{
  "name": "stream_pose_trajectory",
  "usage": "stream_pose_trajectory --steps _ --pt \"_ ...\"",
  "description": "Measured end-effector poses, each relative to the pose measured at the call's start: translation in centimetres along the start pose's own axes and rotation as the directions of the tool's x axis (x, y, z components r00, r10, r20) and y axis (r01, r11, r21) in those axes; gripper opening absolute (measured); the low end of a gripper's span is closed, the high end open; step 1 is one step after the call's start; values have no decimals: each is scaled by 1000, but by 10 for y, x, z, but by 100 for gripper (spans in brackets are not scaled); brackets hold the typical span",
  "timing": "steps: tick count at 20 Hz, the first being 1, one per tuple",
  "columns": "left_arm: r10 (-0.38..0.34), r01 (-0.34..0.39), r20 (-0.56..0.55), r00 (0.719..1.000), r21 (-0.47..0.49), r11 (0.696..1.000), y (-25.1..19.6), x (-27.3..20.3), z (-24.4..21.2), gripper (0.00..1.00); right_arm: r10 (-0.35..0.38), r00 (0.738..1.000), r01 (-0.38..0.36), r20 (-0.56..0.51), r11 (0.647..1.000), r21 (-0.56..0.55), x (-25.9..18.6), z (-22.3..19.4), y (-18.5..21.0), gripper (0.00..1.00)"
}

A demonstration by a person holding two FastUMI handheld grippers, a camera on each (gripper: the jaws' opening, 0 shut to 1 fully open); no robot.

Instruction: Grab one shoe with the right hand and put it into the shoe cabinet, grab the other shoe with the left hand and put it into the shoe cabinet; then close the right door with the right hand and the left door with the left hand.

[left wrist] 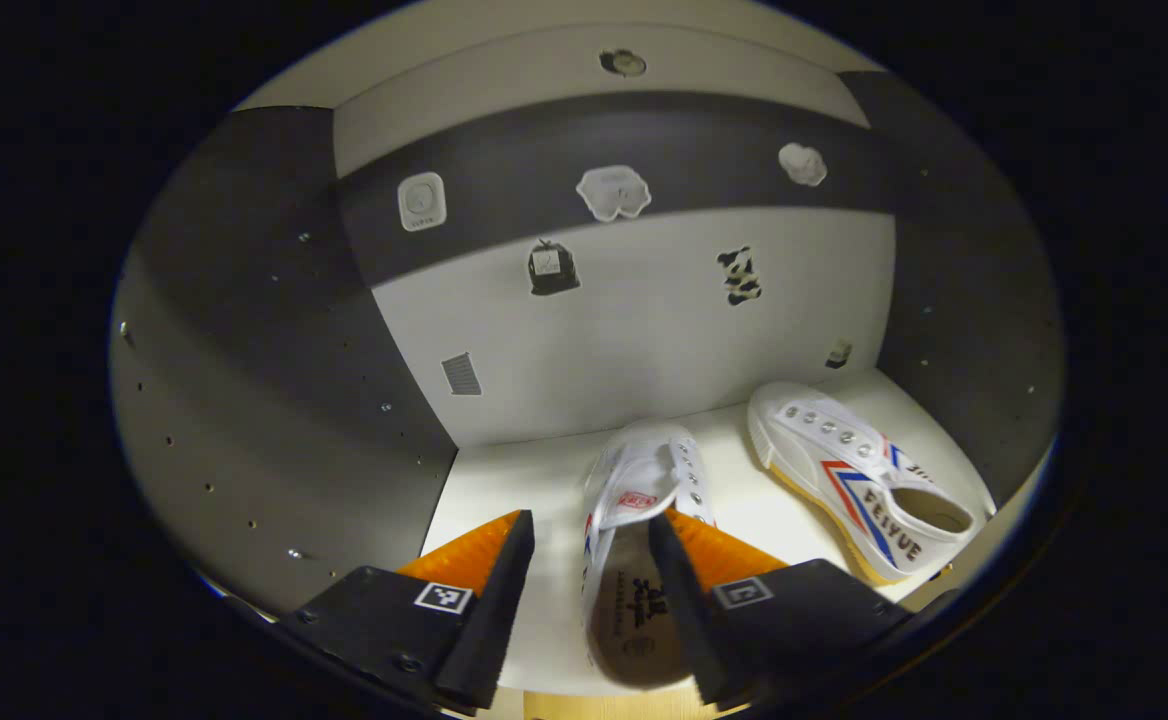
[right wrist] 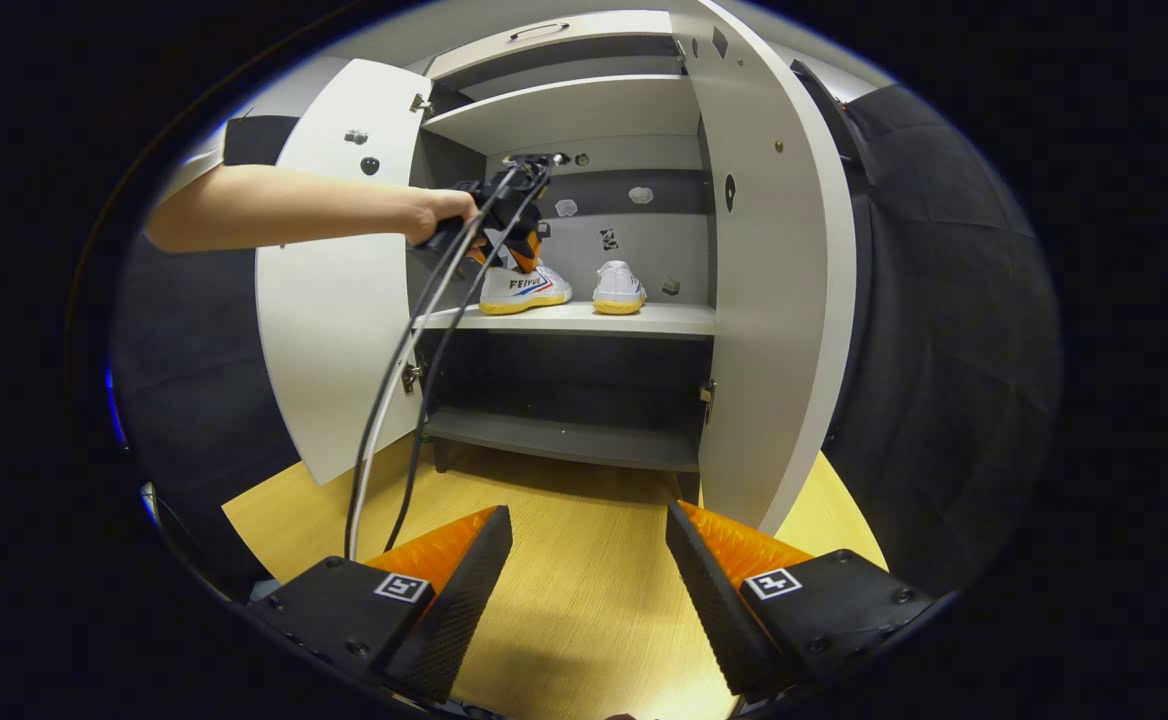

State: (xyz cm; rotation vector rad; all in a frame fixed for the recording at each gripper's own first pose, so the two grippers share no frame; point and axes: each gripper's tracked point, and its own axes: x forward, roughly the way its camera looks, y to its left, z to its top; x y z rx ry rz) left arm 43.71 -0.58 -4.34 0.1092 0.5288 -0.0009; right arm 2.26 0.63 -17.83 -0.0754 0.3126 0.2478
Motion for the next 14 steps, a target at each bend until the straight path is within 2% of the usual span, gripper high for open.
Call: stream_pose_trajectory --steps 2,5,9,12,14 --pt "-28 30 57 998 -36 999 -1 -35 1 99 -9 1000 9 4 1000 -1 -5 5 1 98" --pt "-72 87 169 983 -83 993 -7 -95 -3 97 -42 999 43 23 999 -19 -17 15 -2 98" --pt "-97 142 330 939 -114 983 -4 -172 -22 97 -110 992 110 69 994 3 -39 44 -15 98" --pt "-104 156 411 906 -95 983 3 -223 -46 97 -190 975 189 117 982 19 -60 71 -32 98" --pt "-106 155 420 901 -84 984 6 -250 -68 97 -245 958 241 151 970 41 -77 91 -43 98"
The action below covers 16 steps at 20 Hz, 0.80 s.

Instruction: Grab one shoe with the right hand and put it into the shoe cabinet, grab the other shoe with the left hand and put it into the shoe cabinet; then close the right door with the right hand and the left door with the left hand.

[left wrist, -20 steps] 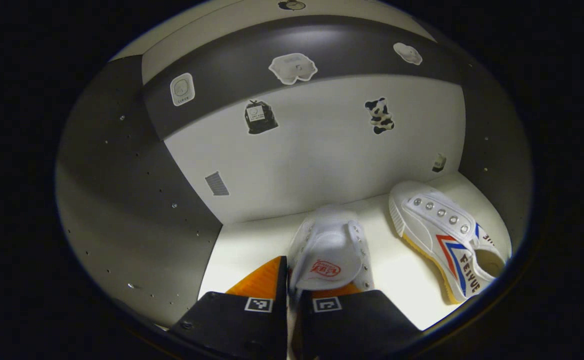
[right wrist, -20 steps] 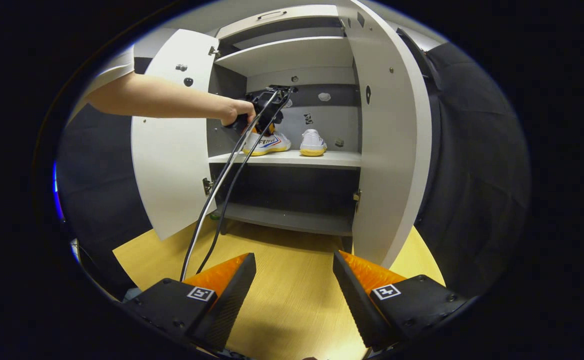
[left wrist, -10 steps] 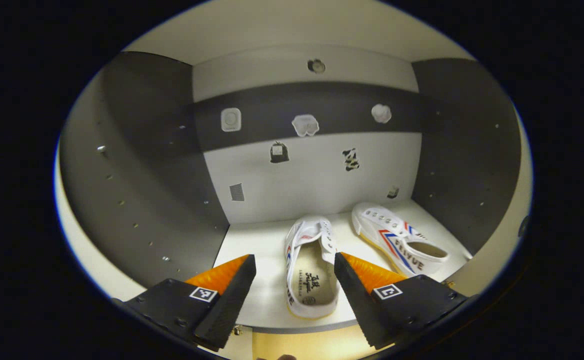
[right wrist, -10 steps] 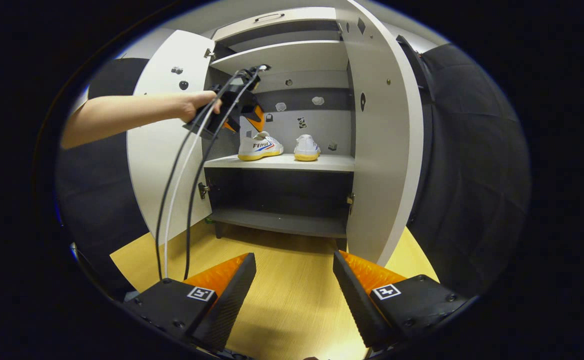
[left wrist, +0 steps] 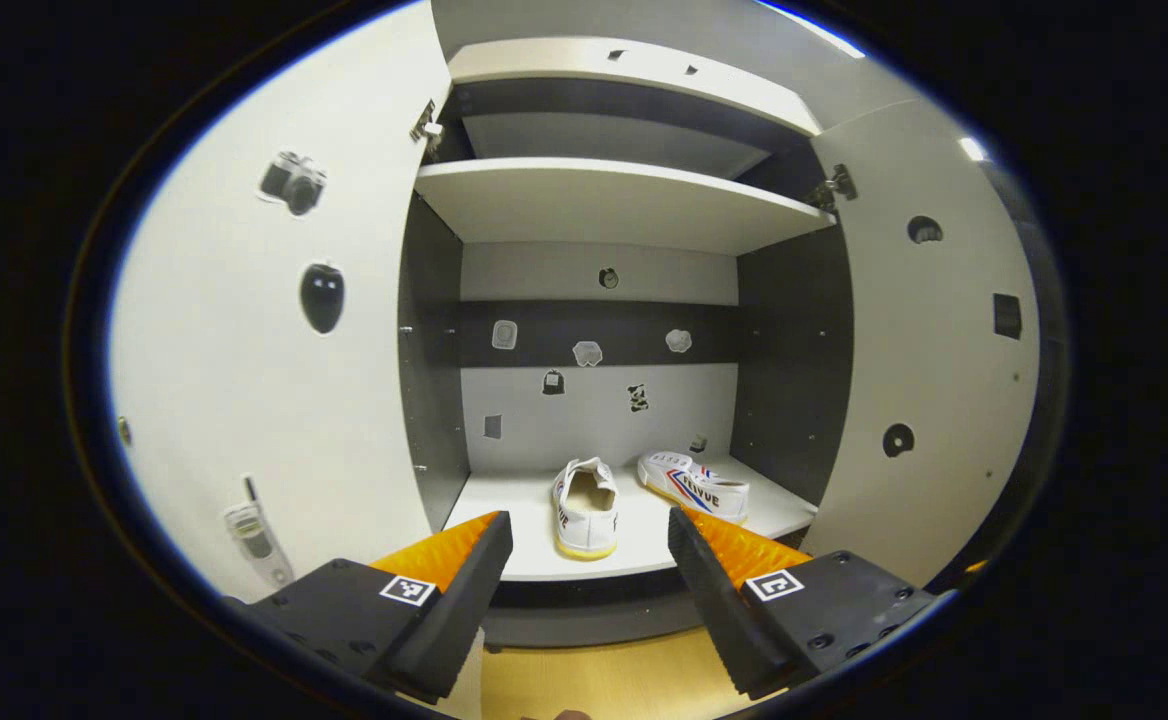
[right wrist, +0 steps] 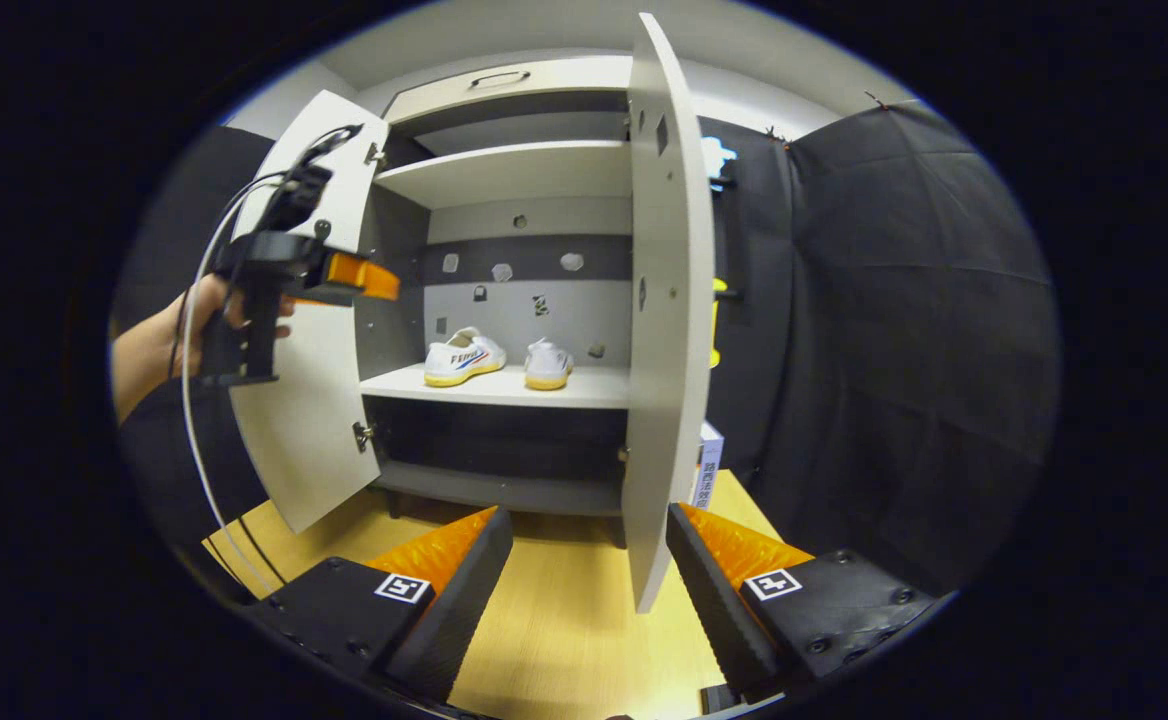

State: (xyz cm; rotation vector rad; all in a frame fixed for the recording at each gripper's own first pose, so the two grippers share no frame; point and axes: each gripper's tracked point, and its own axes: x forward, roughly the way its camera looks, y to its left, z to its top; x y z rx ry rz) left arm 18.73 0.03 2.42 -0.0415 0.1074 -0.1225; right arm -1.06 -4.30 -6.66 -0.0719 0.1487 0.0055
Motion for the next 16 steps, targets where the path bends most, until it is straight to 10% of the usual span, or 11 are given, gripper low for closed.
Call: stream_pose_trajectory --steps 16 --pt "-177 166 -74 981 -140 976 -20 -138 -99 98 -289 945 283 153 957 65 -12 131 -123 98"
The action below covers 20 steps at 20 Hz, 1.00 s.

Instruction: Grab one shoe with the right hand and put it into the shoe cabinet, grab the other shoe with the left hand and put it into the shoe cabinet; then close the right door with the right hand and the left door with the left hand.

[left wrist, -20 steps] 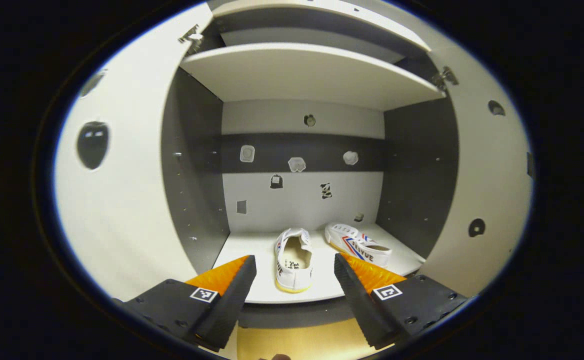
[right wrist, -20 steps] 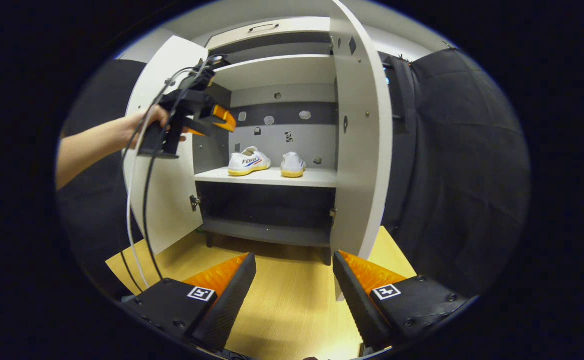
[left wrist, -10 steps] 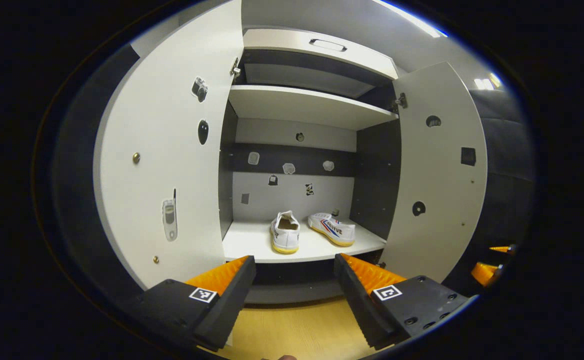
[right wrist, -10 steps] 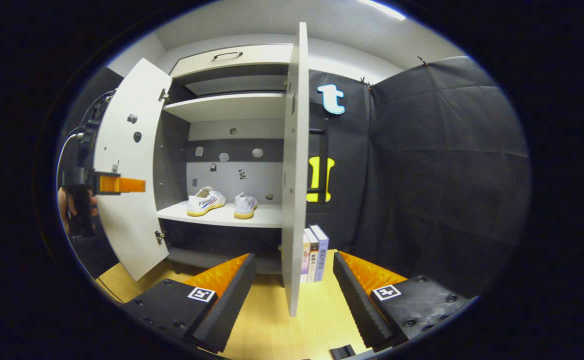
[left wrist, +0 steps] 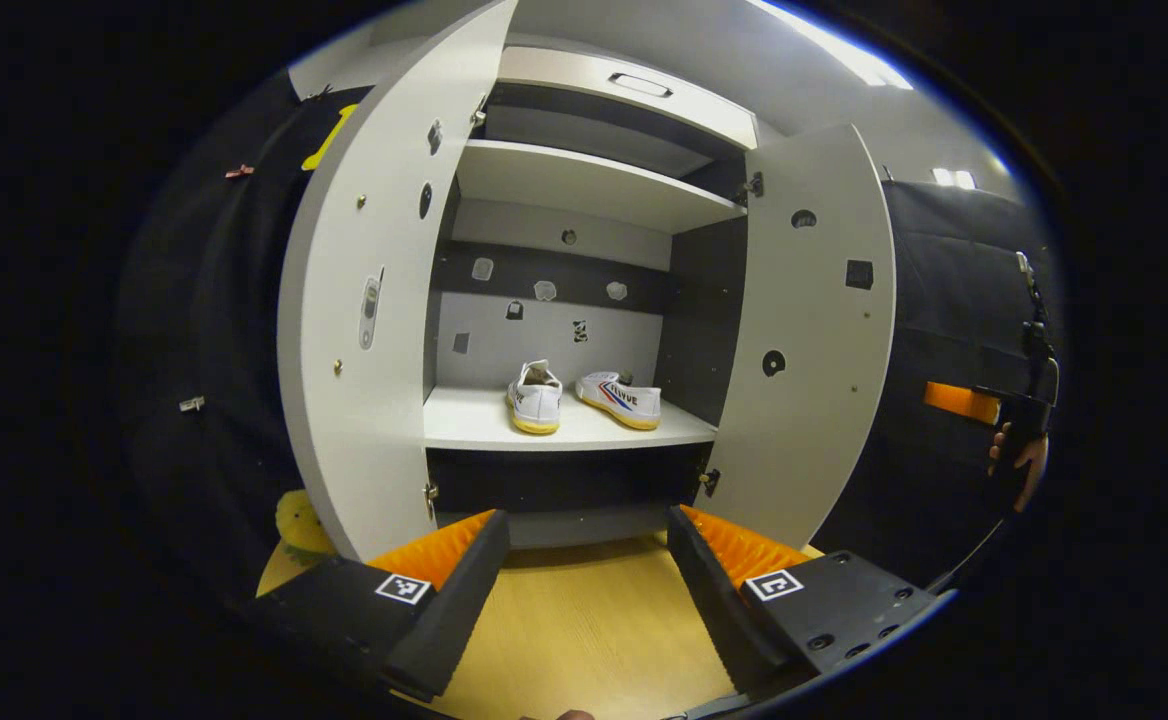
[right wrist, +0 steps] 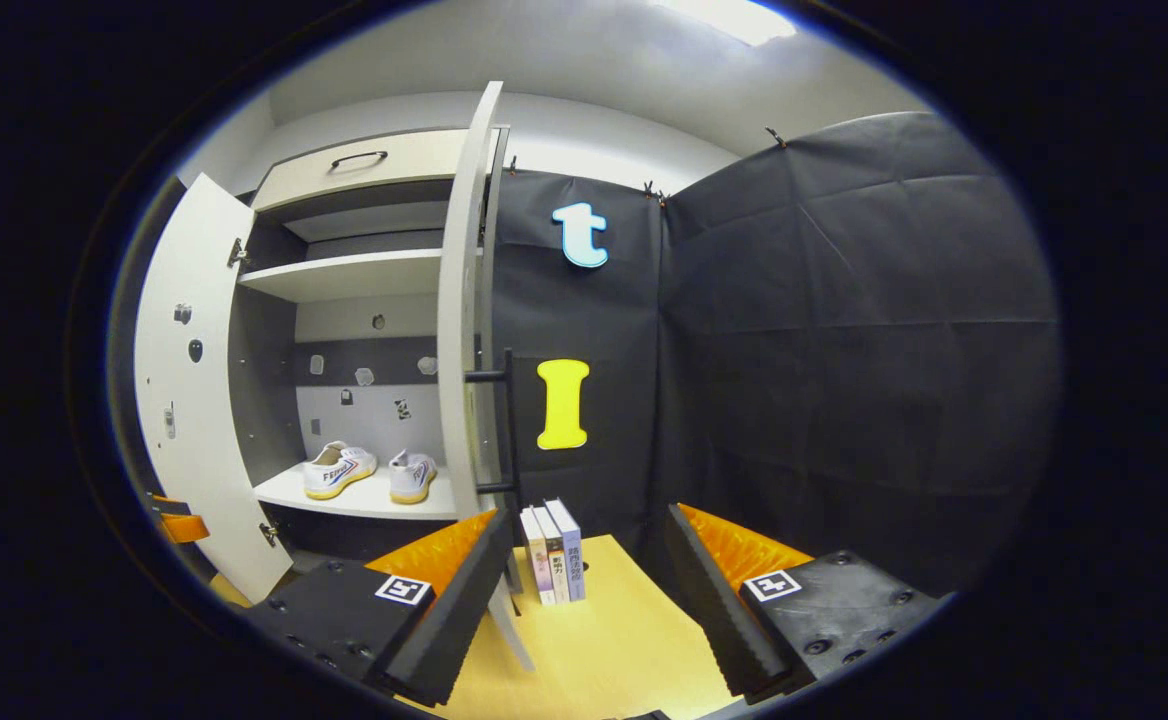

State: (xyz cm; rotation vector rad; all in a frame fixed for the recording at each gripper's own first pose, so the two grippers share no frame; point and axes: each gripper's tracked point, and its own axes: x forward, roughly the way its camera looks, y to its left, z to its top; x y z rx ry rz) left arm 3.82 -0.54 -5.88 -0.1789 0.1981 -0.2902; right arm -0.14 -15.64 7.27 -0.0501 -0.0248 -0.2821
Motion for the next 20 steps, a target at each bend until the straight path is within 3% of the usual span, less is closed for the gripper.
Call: stream_pose_trajectory --steps 6,11,15,18,20 --pt "135 -134 54 989 -26 991 13 -31 5 95 42 998 -42 -53 999 15 64 -1 -28 96" --pt "235 -232 56 970 -55 971 17 -54 -3 95 149 986 -144 -70 988 63 111 2 -12 97" --pt "271 -267 35 962 -97 959 16 -61 -16 95 219 973 -215 -77 975 58 130 0 9 97" --pt "271 -266 25 962 -133 955 12 -63 -24 95 238 967 -236 -88 971 37 135 -4 15 100" --pt "282 -278 15 959 -117 953 15 -66 -30 95 240 968 -238 -75 971 26 136 -2 15 96"
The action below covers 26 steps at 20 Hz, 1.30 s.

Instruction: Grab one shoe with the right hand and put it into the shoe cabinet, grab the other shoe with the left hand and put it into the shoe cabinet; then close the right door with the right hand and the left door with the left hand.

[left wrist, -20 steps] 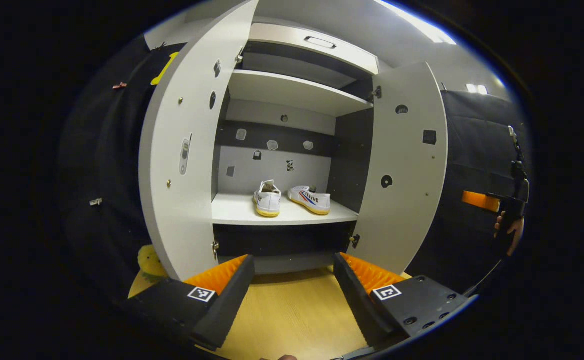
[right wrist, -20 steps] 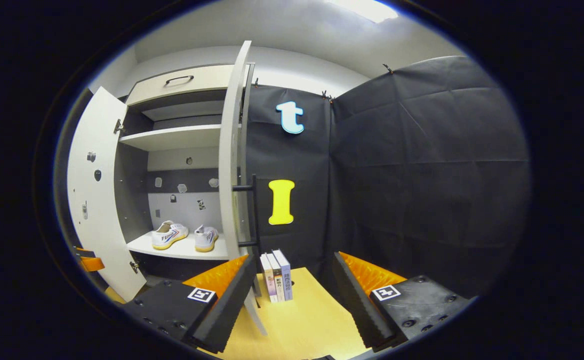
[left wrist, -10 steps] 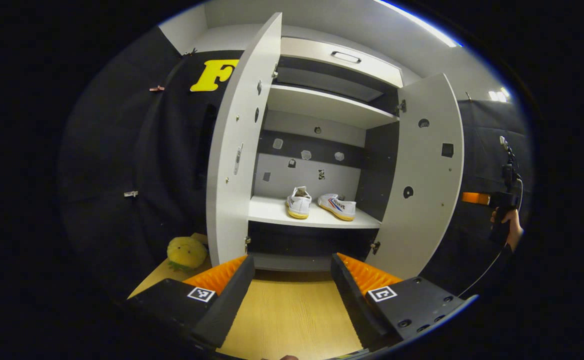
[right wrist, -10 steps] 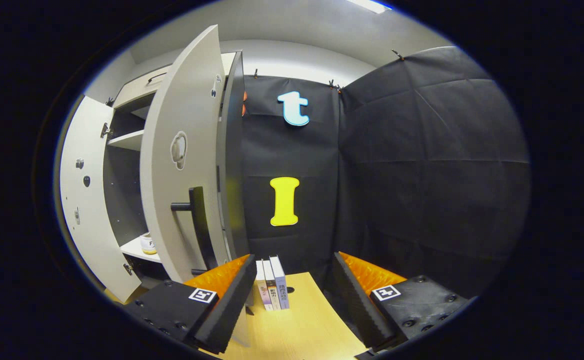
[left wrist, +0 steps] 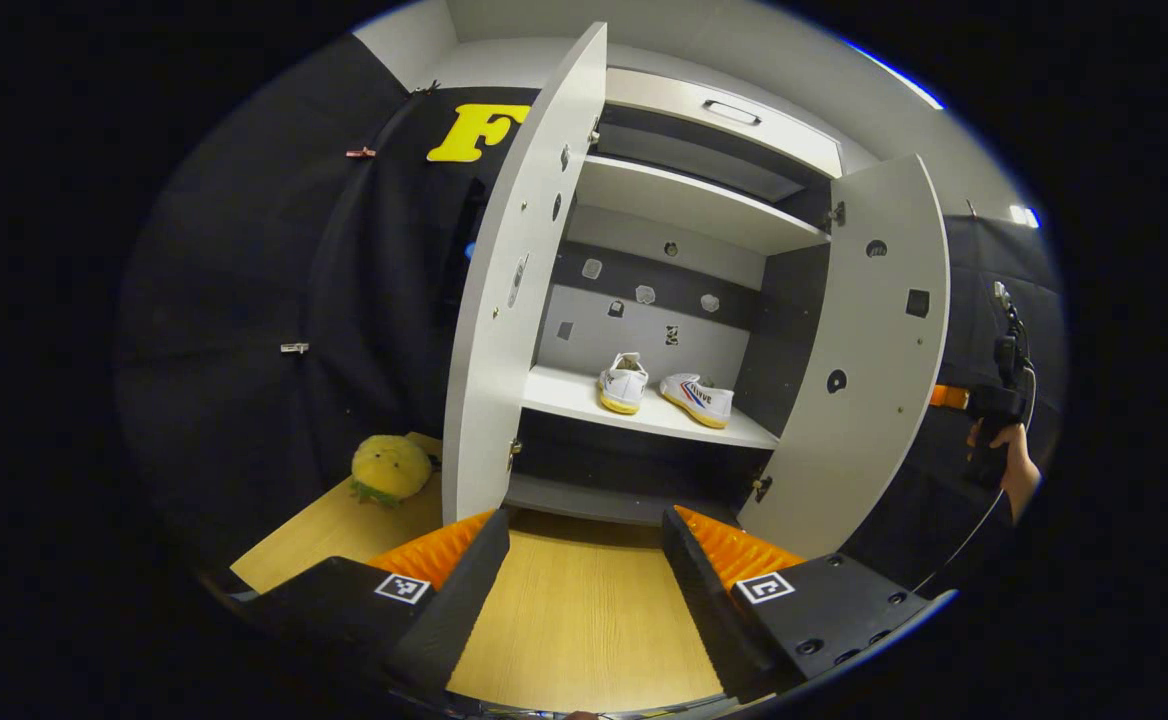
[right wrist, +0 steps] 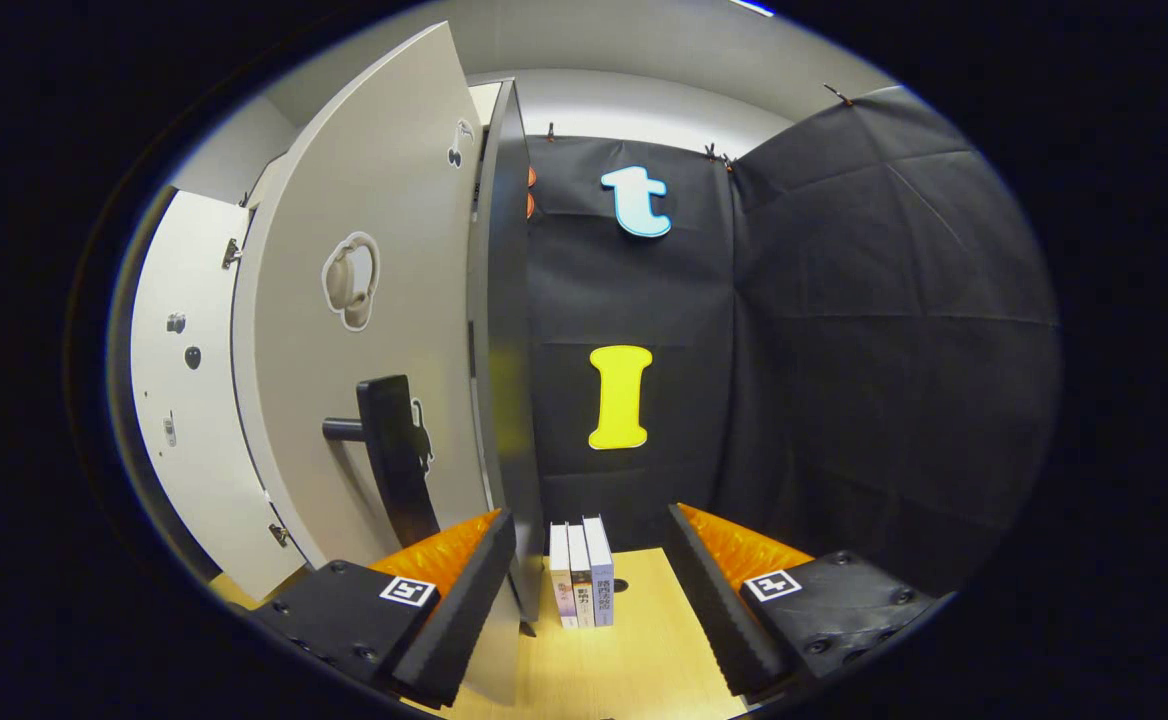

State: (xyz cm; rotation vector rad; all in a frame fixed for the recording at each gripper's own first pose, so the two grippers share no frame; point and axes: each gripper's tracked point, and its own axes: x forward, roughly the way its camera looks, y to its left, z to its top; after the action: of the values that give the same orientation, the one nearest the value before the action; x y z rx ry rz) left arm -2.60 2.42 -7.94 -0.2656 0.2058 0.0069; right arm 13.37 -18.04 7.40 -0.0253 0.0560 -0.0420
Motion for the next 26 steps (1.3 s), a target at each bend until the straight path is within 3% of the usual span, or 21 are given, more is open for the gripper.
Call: stream_pose_trajectory --steps 4,10,13,26 --pt "24 -24 -10 1000 37 999 15 -2 1 95 4 1000 -4 -2 1000 -2 -1 1 8 96" --pt "52 -53 -2 999 -19 998 38 -1 6 95 -32 999 32 4 999 -31 -8 3 23 96" --pt "61 -61 -10 998 0 998 49 0 5 95 4 1000 -4 -10 1000 27 -10 -4 47 96" --pt "107 -107 6 994 -6 994 101 -11 15 95 89 996 -89 -1 995 40 7 -3 146 96"
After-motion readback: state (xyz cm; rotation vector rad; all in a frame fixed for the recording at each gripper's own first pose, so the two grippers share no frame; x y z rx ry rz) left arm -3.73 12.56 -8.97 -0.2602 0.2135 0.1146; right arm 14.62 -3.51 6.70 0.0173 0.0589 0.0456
